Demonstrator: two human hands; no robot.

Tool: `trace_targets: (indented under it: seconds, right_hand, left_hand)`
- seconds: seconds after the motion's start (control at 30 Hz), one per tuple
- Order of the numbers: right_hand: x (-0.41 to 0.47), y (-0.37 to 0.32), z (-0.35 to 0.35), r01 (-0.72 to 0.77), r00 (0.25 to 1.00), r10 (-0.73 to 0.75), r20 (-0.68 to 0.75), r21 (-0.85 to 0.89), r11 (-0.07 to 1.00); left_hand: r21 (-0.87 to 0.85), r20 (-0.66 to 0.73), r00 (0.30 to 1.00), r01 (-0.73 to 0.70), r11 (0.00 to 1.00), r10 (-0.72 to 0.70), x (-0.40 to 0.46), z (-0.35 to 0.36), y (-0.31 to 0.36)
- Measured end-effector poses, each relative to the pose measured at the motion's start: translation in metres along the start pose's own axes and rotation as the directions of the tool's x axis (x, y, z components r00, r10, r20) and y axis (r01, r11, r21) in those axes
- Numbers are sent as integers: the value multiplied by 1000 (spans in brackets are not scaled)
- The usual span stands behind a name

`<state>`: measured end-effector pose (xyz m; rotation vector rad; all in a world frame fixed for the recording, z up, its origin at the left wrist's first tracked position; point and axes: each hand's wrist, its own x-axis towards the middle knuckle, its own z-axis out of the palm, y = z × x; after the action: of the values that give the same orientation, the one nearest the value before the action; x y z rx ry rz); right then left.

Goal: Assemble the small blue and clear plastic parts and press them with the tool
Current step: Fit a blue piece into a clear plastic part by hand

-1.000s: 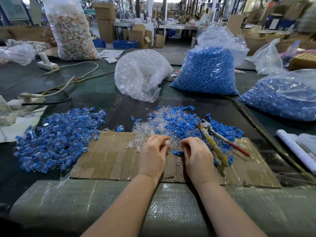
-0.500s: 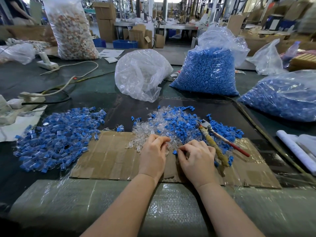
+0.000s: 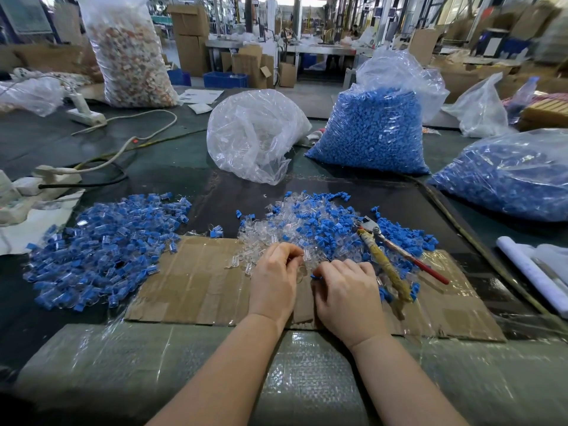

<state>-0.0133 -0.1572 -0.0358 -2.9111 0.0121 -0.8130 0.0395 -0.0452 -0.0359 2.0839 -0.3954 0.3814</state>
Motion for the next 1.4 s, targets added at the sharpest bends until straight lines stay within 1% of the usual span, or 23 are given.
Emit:
trace_targets:
  seconds: [0.07,0.13,0.2,0.27,0.37,0.43,0.57,0.63,0.73,0.83,0.97,1.07,1.13,1.2,1.3,1.4]
  right_hand:
    - [1,2,2,-27,999,28,-21,84,996]
    - [2,4,3,-79,995,90,-46,199,977]
    - [2,5,2,-99,990,122,-72,263,960]
    - [2,4,1,-84,993,100,-59,235,968]
    - [2,2,1,-53,998,55,-18,90,995]
    - [2,1,2,-46,999,47,-20,29,999]
    - [5,0,5,-6,999,5,-36,-34,999]
    - [5,0,5,-20,999,19,-49,-25,999]
    - [5,2,7,-80,995,83,-59,57,995]
    - [5,3,4,-110,990,126,-60,215,970]
    - [5,5,-1,-153,979,198,-58,440,885]
    - [4,5,-4,-160,973,224,-53,542,825]
    - [3,5,-3,-180,974,226,-11,569,802]
    - [3,4,-3,-198,976,217,34,564,802]
    - [4,3,-2,-183,980,199,24,509,841]
    - [4,2,-1,-193,977,213,8,457,868]
  left_hand:
    - [-7,-2,1000,1,1000,-1,0,0,0]
    - [-11,6,1000,2,1000,-2,-1,0,0]
    - [-26,14,1000,12,1000,-11,-1,0,0]
    - [-44,12,1000,19,999,-18,-1,0,1]
    - [-25,7,1000,7,1000,-7,-1,0,1]
    - [-19,7,1000,4,1000,-4,0,0,1]
    - [-6,22,1000,0,1000,0,-1,0,1]
    - [-3,28,1000,-12,1000,12,-1,0,0]
    - [26,63,997,-34,999,32,-1,0,0]
    - [35,86,996,-38,999,35,-1,-1,0]
    - [26,97,995,-26,999,24,-1,-1,0]
    - [1,105,994,-14,1000,14,-1,-1,1]
    - [-22,113,994,3,1000,-1,-1,-2,1]
    - [-59,110,994,28,998,-21,-1,-2,1]
    - [-132,114,992,74,988,-59,0,-1,0]
    - [-167,128,989,98,981,-77,0,0,-2]
